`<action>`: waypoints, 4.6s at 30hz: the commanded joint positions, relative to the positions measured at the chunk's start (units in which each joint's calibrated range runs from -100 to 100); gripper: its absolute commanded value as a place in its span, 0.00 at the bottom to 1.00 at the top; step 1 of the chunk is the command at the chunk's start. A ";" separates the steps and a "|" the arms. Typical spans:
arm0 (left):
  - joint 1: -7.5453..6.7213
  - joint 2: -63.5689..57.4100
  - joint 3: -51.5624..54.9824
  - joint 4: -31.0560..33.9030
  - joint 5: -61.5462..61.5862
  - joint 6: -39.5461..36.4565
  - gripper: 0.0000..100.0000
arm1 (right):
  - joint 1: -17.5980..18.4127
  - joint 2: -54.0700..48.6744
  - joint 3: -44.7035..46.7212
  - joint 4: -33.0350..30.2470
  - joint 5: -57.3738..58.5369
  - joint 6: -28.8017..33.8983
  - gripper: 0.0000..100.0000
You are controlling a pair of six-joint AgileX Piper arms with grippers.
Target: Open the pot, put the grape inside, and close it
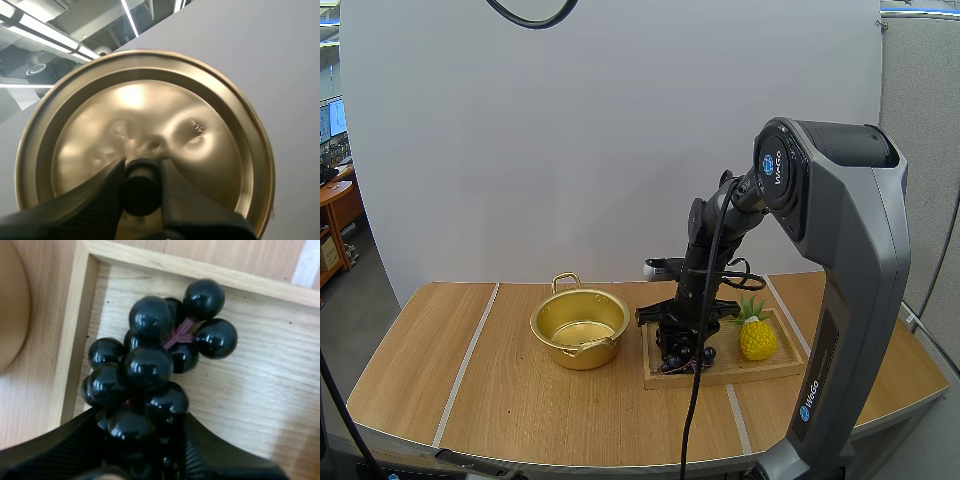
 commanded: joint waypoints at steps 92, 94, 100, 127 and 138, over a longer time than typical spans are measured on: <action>-0.23 -0.50 -0.66 0.48 -1.92 -0.35 0.00 | 14.73 15.45 -31.79 5.31 17.13 -3.73 1.00; -0.23 -0.50 -0.66 0.48 -1.92 -0.35 0.00 | 14.73 15.45 -33.46 5.78 20.05 -3.59 1.00; -0.23 -0.50 -0.66 0.48 -1.92 -0.35 0.00 | 14.73 11.66 -36.33 3.82 22.24 -2.01 1.00; -0.23 -0.50 -0.66 0.48 -1.92 -0.35 0.00 | 14.73 -42.72 -19.47 -8.68 27.09 7.89 1.00; -0.23 -0.50 -0.66 0.48 -1.92 -0.35 0.00 | 8.78 -64.34 -12.89 -6.91 27.09 8.27 1.00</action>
